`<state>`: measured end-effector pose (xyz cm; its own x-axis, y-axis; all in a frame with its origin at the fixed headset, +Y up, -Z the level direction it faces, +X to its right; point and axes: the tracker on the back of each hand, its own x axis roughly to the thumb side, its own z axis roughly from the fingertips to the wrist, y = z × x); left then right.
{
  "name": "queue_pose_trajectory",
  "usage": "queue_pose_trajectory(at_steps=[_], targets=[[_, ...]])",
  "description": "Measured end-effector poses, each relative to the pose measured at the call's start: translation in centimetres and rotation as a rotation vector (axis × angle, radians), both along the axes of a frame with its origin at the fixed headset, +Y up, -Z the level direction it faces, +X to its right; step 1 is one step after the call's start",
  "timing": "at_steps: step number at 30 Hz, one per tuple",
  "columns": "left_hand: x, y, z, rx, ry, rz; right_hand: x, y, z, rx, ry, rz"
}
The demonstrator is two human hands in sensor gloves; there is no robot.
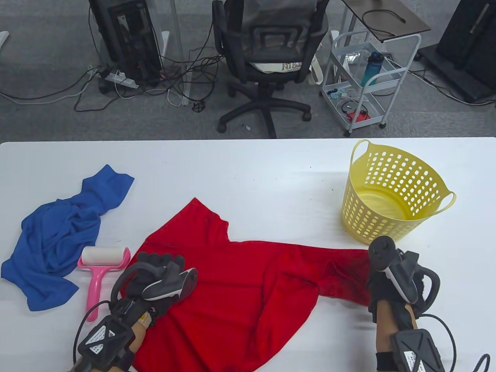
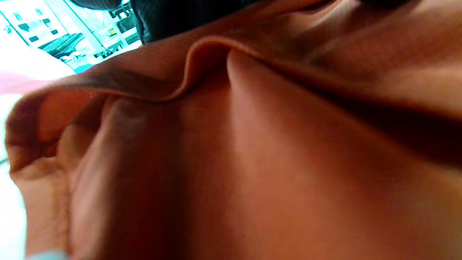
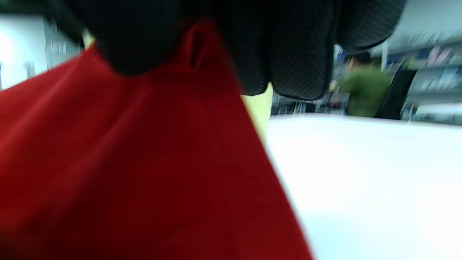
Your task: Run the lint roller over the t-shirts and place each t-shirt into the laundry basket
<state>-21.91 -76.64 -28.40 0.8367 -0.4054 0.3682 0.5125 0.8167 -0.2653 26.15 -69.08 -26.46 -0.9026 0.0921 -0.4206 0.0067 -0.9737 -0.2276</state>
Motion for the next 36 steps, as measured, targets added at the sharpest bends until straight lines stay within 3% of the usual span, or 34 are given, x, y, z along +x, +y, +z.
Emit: queue_pose_trajectory(at_steps=[2,3,6,8,11,14,15,16,18,20,22,23,24,26,29,32,34,36], targets=[[0.0,0.0,0.0,-0.003,-0.001,-0.008,-0.2,-0.3,-0.1,-0.187,-0.004,0.023],[0.1,-0.1,0.1,-0.004,-0.002,-0.009,-0.6,-0.2,-0.1,-0.225,0.009,0.009],[0.0,-0.1,0.1,-0.015,0.003,-0.007,-3.4,0.1,-0.1,-0.065,0.175,0.008],[0.0,0.0,0.1,-0.023,0.008,-0.006,-5.9,-0.7,-0.5,-0.080,0.395,-0.054],[0.1,0.0,0.2,-0.029,0.014,-0.007,-9.9,-4.1,-1.1,-0.409,0.559,-0.314],[0.2,0.1,0.2,-0.034,0.016,-0.012,-12.1,-5.9,-1.4,-0.603,0.584,-0.304],[0.2,0.1,0.3,-0.035,0.017,-0.013,-12.5,-5.7,-1.5,-0.593,0.589,-0.234],[0.2,0.1,0.2,-0.036,0.018,-0.013,-12.7,-4.9,-1.5,-0.497,0.589,-0.108],[0.2,0.1,0.2,-0.037,0.018,-0.011,-12.3,-2.3,-1.0,-0.280,0.610,-0.023],[0.2,0.1,0.2,-0.038,0.020,-0.007,-11.4,0.3,0.0,-0.195,0.650,-0.101],[0.3,0.1,0.1,-0.036,0.027,-0.007,-9.6,2.8,1.3,-0.225,0.754,-0.240],[0.3,0.1,0.1,-0.036,0.030,-0.009,-8.8,3.3,1.7,-0.284,0.755,-0.289],[0.4,0.1,0.0,-0.036,0.043,-0.015,-7.7,3.2,2.2,-0.479,0.726,-0.368],[0.5,0.3,-0.1,-0.037,0.068,-0.026,-6.3,2.5,2.7,-0.525,0.547,-0.358],[0.8,1.2,0.2,0.031,0.104,-0.062,-6.8,0.6,2.5,-0.630,0.366,-0.030],[1.6,4.0,2.4,0.026,0.057,-0.009,-9.0,-1.5,2.0,-0.687,0.410,-0.075],[1.9,4.7,3.3,-0.107,0.064,0.113,-10.0,-2.9,1.6,-0.737,0.406,-0.028],[2.1,4.1,3.6,-0.199,0.075,0.154,-10.6,-5.0,1.1,-0.842,0.430,-0.048]])
